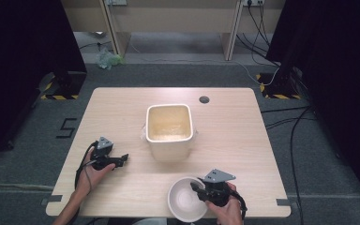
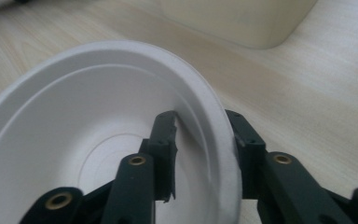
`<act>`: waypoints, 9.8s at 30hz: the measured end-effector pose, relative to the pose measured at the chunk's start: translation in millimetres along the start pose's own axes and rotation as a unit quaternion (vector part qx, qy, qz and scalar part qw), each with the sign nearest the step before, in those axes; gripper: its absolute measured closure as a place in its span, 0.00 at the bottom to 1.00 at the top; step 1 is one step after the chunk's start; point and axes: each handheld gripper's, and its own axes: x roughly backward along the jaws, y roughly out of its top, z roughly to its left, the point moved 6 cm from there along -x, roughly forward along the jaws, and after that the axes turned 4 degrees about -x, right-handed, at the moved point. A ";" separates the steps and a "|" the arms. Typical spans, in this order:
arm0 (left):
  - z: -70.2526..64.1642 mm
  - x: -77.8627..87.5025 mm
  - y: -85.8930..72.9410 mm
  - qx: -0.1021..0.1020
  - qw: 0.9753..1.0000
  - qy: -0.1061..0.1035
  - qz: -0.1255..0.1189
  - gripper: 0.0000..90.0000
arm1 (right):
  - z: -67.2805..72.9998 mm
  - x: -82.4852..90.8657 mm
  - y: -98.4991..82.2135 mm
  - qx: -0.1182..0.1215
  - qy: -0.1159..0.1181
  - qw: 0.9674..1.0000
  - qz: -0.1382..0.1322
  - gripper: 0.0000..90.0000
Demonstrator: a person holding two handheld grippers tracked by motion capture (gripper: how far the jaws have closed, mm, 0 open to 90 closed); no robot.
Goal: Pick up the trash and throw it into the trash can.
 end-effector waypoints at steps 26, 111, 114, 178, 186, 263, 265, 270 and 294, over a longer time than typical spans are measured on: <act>0.1 -0.1 0.1 -0.001 1.000 0.000 -0.001 0.17 | -11.8 38.1 39.0 0.013 0.000 0.996 -0.091 0.93; 0.2 0.0 0.1 -0.001 1.000 -0.001 0.000 0.16 | -45.0 19.3 229.7 0.011 -0.009 0.985 -0.170 0.92; 0.2 -0.1 0.1 -0.001 1.000 -0.001 0.000 0.16 | -47.0 7.9 233.5 0.009 -0.014 0.986 -0.164 0.92; 0.6 -0.6 0.5 -0.002 1.000 -0.003 -0.001 0.16 | -66.8 -22.3 216.4 -0.001 -0.096 0.989 -0.111 0.47; 0.5 -0.6 0.5 -0.002 1.000 -0.003 -0.001 0.16 | -67.4 -13.5 212.7 -0.008 -0.095 0.989 -0.116 0.41; 0.5 -0.7 0.5 -0.003 1.000 -0.003 -0.001 0.16 | -93.0 20.4 138.4 -0.052 -0.106 0.987 -0.110 0.37; 0.5 -0.7 0.5 -0.003 1.000 -0.003 -0.001 0.16 | -92.5 20.5 137.6 -0.053 -0.105 0.987 -0.109 0.37; 0.6 -0.9 0.6 -0.003 1.000 -0.002 0.000 0.16 | -90.8 22.2 130.9 -0.053 -0.103 0.987 -0.108 0.37; 0.4 -1.0 0.7 -0.002 1.000 -0.002 -0.001 0.16 | -87.5 20.9 98.7 -0.053 -0.108 0.989 -0.085 0.36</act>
